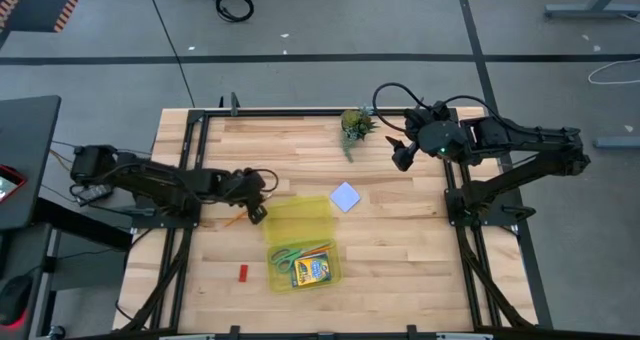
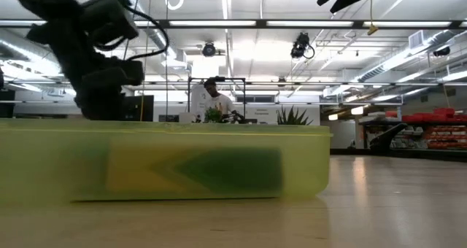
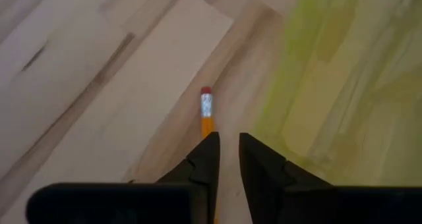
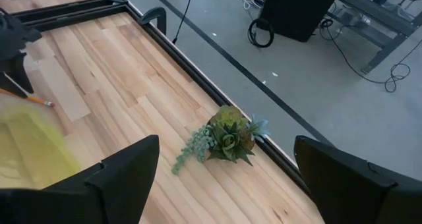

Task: Pack school essentials
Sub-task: Put the orange pencil into the yellow supply box

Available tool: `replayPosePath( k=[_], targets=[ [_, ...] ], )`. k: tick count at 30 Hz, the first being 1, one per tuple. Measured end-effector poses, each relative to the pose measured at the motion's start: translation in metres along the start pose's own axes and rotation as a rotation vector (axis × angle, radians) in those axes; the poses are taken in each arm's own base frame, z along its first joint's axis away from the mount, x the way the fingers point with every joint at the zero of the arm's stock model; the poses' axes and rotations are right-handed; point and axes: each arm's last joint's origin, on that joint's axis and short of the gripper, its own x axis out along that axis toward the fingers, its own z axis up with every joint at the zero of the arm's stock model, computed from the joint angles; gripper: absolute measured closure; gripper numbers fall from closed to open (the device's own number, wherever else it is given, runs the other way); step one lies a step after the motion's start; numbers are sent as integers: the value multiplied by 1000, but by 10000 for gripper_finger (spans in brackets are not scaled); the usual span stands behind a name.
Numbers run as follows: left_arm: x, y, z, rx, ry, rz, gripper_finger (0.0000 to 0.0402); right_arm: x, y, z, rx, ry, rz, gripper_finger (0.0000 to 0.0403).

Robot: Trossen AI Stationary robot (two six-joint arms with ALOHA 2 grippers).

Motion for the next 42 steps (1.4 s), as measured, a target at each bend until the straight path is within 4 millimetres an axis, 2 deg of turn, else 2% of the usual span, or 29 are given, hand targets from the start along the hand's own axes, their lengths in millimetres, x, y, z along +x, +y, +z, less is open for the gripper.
replayPosePath(
  k=[8, 23, 27, 35, 42],
  targets=[
    [-12, 2, -25, -35, -100, -32, 358, 0, 0, 0, 4, 0, 0, 44],
    [-27, -5, -51, 45, -183, -71, 367, 0, 0, 0, 28, 0, 1, 44],
    [-29, -9, -56, 67, -210, -54, 354, 0, 0, 0, 33, 1, 2, 44],
    [-32, -12, -62, 105, -260, -4, 301, 0, 0, 0, 29, 1, 3, 44],
    [-27, -7, -68, 104, -289, 17, 294, 0, 0, 0, 22, 1, 4, 44]
  ],
)
